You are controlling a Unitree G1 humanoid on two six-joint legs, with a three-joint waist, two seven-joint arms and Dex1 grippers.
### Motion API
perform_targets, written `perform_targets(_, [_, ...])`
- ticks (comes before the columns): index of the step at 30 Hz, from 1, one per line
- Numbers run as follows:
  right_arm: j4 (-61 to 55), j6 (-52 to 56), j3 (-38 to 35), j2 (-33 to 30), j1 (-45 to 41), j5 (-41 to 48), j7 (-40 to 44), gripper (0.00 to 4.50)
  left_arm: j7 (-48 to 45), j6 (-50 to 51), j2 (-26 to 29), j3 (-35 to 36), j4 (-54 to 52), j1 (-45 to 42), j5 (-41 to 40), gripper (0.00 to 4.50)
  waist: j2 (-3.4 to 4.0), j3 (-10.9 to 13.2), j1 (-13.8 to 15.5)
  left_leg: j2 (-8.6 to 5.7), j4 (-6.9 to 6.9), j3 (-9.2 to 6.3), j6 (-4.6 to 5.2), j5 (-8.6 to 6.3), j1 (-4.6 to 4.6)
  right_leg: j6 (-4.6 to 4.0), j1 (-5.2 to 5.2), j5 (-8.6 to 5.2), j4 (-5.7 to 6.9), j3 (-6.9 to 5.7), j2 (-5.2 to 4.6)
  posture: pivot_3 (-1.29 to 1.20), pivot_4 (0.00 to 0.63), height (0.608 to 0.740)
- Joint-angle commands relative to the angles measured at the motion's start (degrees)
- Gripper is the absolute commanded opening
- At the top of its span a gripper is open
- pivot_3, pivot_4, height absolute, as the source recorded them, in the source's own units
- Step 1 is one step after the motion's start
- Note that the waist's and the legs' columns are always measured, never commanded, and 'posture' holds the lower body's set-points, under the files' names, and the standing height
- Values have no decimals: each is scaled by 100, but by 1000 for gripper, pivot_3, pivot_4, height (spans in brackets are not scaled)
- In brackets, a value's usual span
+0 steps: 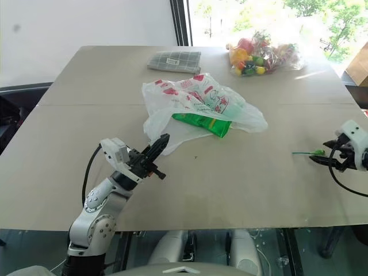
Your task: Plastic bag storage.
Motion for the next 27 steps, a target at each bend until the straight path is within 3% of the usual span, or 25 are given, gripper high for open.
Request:
perform_targets(1, [171,-73,-237,30,-130,25,-255,4053,0,-106,-18,-36,-213,-22,29,0,1,0,-3,0,0,0,0,0,0,0,0,0,0,0,0,0,150,738])
perform_targets(8, [355,-111,-98,-37,-150,-116,-205,4053,-46,-122,54,13,-129,-81,37,0,0,0,-2,-1,6,1,0,0,0,5,3,3,0,1,1,0,150,738])
perform_targets(11, [361,-121,-100,-53,-96,-155,-191,3268,-40,-135,57,47,-112,-101,24,0,0,0,-2,-1,6,0,0,0,0,5,3,3,0,1,1,0,150,738])
perform_targets(15, [-15,123,-175,30,-25,-1,-100,1331,-60,-141,58,3,-134,-63,48,0,0,-1,-3,-1,7,0,0,0,1,6,4,4,0,0,1,0,150,738])
perform_targets(21, [-1671,1213,-151,338,56,615,109,1331,-73,-155,67,19,-114,-55,57,0,1,-1,-20,1,7,0,0,0,1,7,3,4,2,2,1,0,150,738])
perform_targets(23, [-2982,1808,83,879,-53,1021,-141,1331,-71,-170,59,-13,-109,-70,91,0,1,-1,-54,4,6,0,0,0,2,7,3,4,4,3,3,0,150,738])
perform_targets(27, [-4552,2575,693,2138,-480,1342,-942,1331,-12,-174,11,-107,-175,-82,155,0,-1,-1,-113,23,7,-7,-8,3,5,5,3,5,6,4,6,0,150,738])
